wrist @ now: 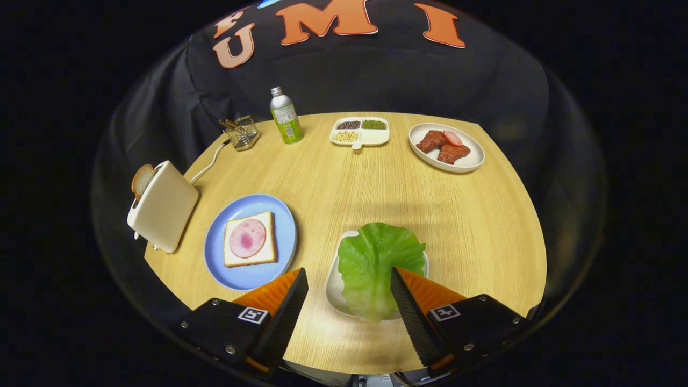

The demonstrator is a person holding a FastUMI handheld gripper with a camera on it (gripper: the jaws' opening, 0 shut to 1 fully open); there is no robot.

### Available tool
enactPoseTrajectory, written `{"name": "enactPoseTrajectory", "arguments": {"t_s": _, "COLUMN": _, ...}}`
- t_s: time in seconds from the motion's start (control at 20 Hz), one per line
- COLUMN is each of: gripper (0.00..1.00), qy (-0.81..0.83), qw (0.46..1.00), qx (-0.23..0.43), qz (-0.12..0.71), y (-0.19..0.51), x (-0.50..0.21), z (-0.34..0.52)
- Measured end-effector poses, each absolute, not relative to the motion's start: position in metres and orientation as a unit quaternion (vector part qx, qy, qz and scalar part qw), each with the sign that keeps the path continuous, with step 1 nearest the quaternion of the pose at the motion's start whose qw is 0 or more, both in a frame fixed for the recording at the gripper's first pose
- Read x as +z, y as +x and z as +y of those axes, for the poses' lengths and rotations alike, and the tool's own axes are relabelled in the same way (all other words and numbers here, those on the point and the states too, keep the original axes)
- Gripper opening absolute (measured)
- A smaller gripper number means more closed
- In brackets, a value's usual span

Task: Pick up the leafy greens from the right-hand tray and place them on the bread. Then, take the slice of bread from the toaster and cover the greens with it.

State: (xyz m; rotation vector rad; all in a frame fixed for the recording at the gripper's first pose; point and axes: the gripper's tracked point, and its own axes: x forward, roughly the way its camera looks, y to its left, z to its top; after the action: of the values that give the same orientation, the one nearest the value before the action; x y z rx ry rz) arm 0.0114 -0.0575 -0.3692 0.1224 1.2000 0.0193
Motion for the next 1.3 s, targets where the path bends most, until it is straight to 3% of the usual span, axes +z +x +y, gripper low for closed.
{"name": "enactPoseTrajectory", "arguments": {"t_s": 0.5, "gripper": 0.88, "qy": 0.060, "qw": 0.779, "qx": -0.029, "qz": 0.624, "y": 0.002, "x": -0.431, "z": -0.077}}
{"name": "enactPoseTrajectory", "arguments": {"t_s": 0.95, "gripper": 0.78, "qy": 0.042, "qw": 0.770, "qx": -0.053, "qz": 0.635, "y": 0.003, "x": -0.450, "z": -0.085}}
{"name": "enactPoseTrajectory", "arguments": {"t_s": 1.3, "gripper": 0.59, "qy": 0.019, "qw": 0.788, "qx": -0.043, "qz": 0.614, "y": 0.005, "x": -0.451, "z": -0.085}}
